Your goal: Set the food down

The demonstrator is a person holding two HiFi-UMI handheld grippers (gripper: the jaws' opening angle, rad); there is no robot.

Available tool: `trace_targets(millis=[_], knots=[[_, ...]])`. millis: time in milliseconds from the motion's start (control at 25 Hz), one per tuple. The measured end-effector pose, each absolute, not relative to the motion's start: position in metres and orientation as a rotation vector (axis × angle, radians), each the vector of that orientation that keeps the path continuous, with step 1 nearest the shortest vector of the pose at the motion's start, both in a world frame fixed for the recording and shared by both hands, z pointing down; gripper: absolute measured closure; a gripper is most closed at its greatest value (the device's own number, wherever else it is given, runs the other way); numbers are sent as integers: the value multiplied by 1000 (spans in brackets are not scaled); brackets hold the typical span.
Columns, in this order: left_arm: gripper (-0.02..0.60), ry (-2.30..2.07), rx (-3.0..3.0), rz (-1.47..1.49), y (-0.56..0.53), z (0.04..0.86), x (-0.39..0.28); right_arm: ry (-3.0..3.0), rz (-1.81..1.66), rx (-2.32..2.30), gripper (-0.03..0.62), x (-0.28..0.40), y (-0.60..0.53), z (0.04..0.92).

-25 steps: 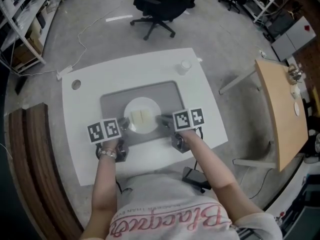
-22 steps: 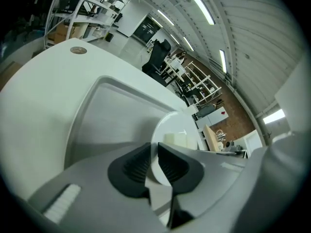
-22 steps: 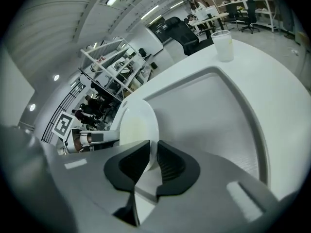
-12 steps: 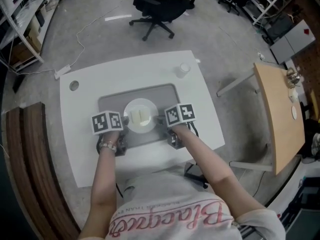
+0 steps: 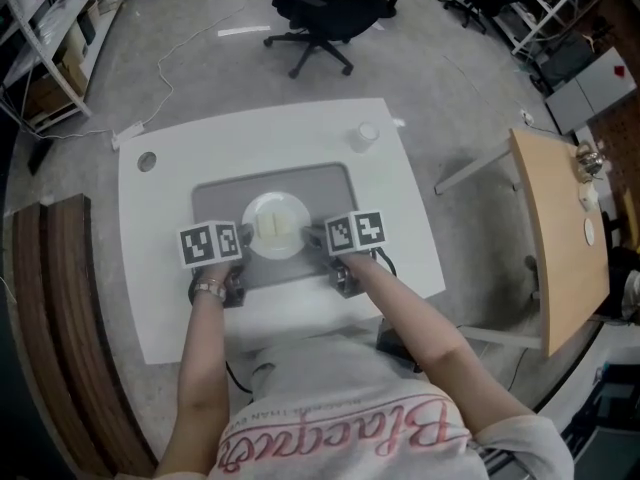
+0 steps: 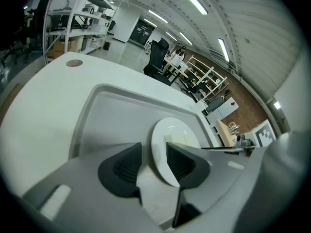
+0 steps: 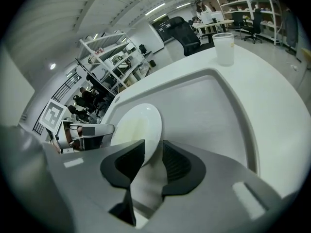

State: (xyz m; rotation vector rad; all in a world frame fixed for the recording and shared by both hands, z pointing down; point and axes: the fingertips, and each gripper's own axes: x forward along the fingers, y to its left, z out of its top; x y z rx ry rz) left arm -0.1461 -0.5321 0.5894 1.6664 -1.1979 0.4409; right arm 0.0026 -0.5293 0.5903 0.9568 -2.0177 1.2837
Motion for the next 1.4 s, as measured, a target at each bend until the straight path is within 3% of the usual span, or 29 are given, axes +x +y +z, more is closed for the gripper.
trace_targets(millis=[240,320,480,840,1400], knots=[[425,-1316,1654,344,-523,566,-170,-2108,1237,959,490,19,-537,562],[451,-1346,1663,294,-517,550,-173,-2188,1216,939,506,20,-535,539],[576,-1420,1712,235,-501,509,-175,-2412,1155,890,534,15,-518,475],[580,-1474,1957,126,-482,409,-144,-2717,936,724,563,7,-471,373],[581,-1457,2086,-23,-457,364,-119,-2785,663,730,592,-7,-453,344]])
